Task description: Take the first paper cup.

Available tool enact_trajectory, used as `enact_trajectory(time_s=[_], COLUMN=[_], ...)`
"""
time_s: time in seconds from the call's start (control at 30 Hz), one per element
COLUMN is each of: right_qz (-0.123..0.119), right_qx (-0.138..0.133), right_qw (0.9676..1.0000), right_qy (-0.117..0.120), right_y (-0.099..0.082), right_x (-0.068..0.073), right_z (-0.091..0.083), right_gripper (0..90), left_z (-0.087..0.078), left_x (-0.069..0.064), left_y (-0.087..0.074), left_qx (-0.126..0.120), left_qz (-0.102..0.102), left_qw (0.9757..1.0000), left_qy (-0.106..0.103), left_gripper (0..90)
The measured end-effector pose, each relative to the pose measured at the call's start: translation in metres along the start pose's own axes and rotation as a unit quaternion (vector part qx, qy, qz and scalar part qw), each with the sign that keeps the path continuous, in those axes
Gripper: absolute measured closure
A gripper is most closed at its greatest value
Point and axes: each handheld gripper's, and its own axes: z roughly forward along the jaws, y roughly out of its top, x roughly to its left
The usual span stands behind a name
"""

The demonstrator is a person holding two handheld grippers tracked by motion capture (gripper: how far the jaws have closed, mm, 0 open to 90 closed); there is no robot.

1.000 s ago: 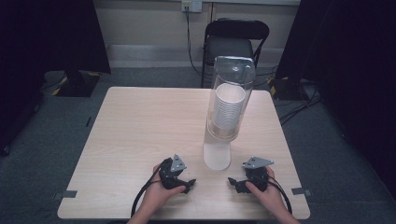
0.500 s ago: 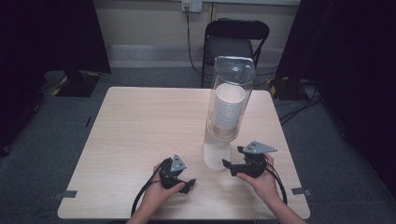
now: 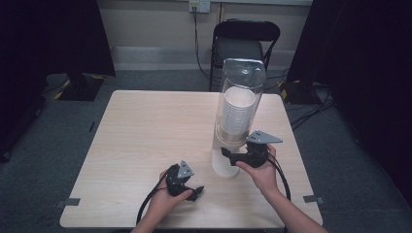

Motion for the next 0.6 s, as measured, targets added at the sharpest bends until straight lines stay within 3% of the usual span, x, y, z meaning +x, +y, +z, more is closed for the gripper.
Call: enact_trajectory(time_s=[0.13, 0.37, 0.5, 0.6], right_qz=[-0.001, 0.017, 0.01, 0.003], right_qx=[-0.011, -0.034, -0.03, -0.042], right_qw=[0.9999, 0.9993, 0.9995, 0.9991], right_qy=[0.002, 0.005, 0.006, 0.006], right_y=[0.0014, 0.003, 0.0017, -0.0015], right_x=[0.0005, -0.0009, -0.0032, -0.0027], right_z=[0.0055, 0.0094, 0.0088, 0.0091], right_gripper=[18.7, 30.5, 32.9, 33.6], left_z=[-0.0001, -0.0001, 0.0, 0.0], left_x=[0.0003, 0.0002, 0.0001, 0.0], left_y=[0.0001, 0.0001, 0.0, 0.0], left_qx=[0.0, 0.0, 0.0, 0.0], left_qz=[0.002, 0.001, 0.001, 0.0], left_qw=[1.0, 1.0, 1.0, 1.0], left_qy=[0.0, 0.0, 0.0, 0.0], left_gripper=[14.0, 14.0, 14.0, 14.0])
